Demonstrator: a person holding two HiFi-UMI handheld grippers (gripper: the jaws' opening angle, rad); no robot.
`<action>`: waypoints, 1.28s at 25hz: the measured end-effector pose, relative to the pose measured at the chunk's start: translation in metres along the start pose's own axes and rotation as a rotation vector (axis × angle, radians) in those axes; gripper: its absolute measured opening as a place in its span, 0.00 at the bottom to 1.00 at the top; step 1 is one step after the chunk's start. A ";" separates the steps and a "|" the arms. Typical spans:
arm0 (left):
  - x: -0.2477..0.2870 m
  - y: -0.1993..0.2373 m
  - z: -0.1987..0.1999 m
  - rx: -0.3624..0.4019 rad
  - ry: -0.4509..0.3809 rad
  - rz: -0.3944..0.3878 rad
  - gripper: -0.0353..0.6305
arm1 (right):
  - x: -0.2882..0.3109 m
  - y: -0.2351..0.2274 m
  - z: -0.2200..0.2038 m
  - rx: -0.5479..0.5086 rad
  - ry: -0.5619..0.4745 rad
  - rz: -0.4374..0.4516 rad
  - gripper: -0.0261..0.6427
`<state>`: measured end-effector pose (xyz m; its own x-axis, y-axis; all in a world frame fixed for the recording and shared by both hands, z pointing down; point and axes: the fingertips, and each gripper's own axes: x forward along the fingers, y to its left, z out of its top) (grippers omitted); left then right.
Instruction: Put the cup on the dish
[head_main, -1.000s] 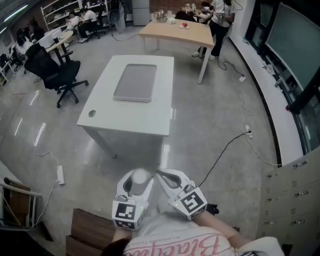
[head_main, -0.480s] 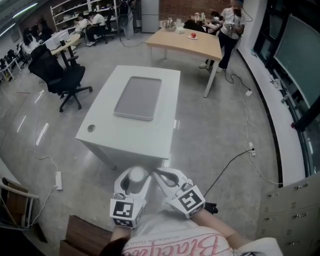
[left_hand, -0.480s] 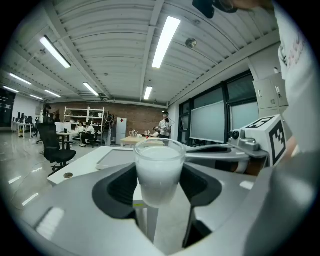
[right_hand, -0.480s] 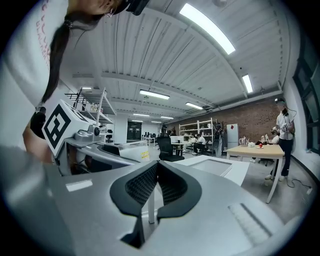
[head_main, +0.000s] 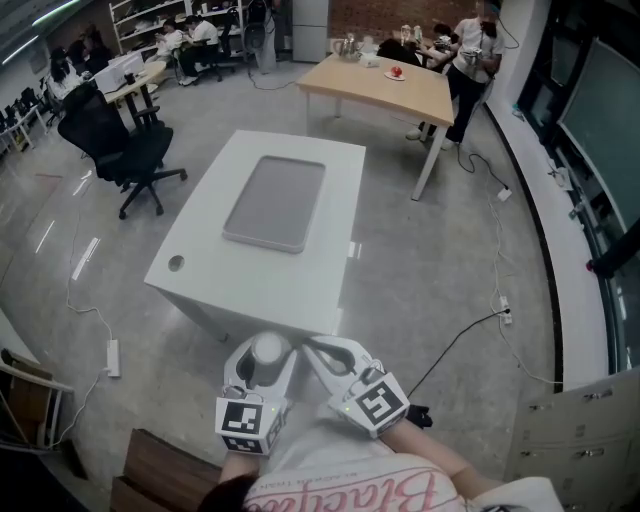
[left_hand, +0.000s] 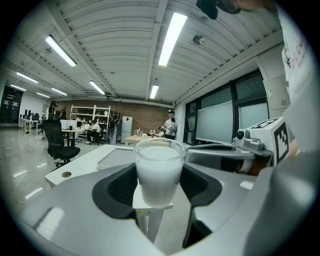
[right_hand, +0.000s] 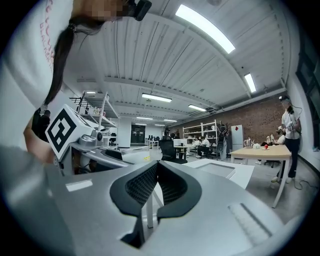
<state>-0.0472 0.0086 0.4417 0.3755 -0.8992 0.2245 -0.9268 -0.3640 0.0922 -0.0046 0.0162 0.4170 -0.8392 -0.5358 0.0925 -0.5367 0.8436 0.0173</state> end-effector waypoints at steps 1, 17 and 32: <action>0.002 0.001 0.001 0.000 -0.001 0.003 0.44 | 0.001 -0.002 -0.001 0.002 0.002 0.002 0.04; 0.075 0.034 0.017 0.043 0.033 -0.036 0.44 | 0.049 -0.067 -0.009 0.030 0.016 -0.031 0.04; 0.165 0.095 0.033 0.106 0.065 -0.089 0.44 | 0.117 -0.131 -0.020 0.055 0.105 -0.071 0.04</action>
<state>-0.0733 -0.1821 0.4554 0.4521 -0.8460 0.2826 -0.8836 -0.4680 0.0125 -0.0308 -0.1565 0.4459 -0.7867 -0.5852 0.1966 -0.6010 0.7988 -0.0267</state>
